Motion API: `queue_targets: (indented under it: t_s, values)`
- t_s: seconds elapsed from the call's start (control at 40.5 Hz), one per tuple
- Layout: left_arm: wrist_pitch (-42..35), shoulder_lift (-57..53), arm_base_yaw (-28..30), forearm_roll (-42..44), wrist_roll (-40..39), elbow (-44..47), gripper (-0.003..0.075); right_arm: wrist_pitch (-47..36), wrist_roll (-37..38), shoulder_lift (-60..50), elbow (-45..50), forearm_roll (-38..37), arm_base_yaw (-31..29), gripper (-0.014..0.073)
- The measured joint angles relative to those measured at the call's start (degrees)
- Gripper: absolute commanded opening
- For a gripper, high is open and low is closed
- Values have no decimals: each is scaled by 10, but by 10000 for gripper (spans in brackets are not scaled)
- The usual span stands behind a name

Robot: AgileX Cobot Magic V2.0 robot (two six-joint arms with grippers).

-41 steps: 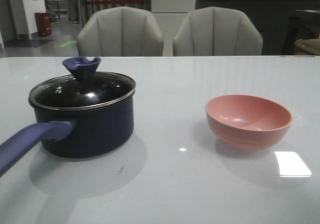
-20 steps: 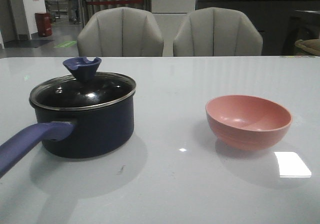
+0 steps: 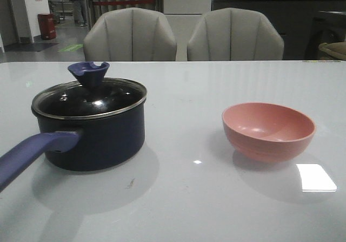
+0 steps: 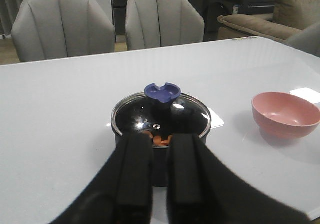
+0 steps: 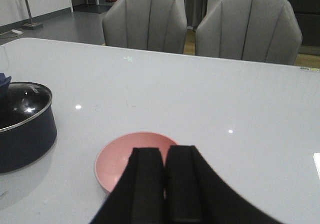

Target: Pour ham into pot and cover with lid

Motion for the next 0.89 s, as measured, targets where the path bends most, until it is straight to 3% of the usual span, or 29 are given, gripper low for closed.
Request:
queue_targets:
  t_s: [0.617, 0.74, 0.888]
  values:
    - [-14, -1, 0, -2, 0, 21, 132, 0, 0, 0, 0, 0, 0, 147]
    - [-71, -1, 21, 5, 0, 63, 132, 0, 0, 0, 0, 0, 0, 147]
    - [-187, -1, 87, 23, 0, 138, 132, 0, 0, 0, 0, 0, 0, 147]
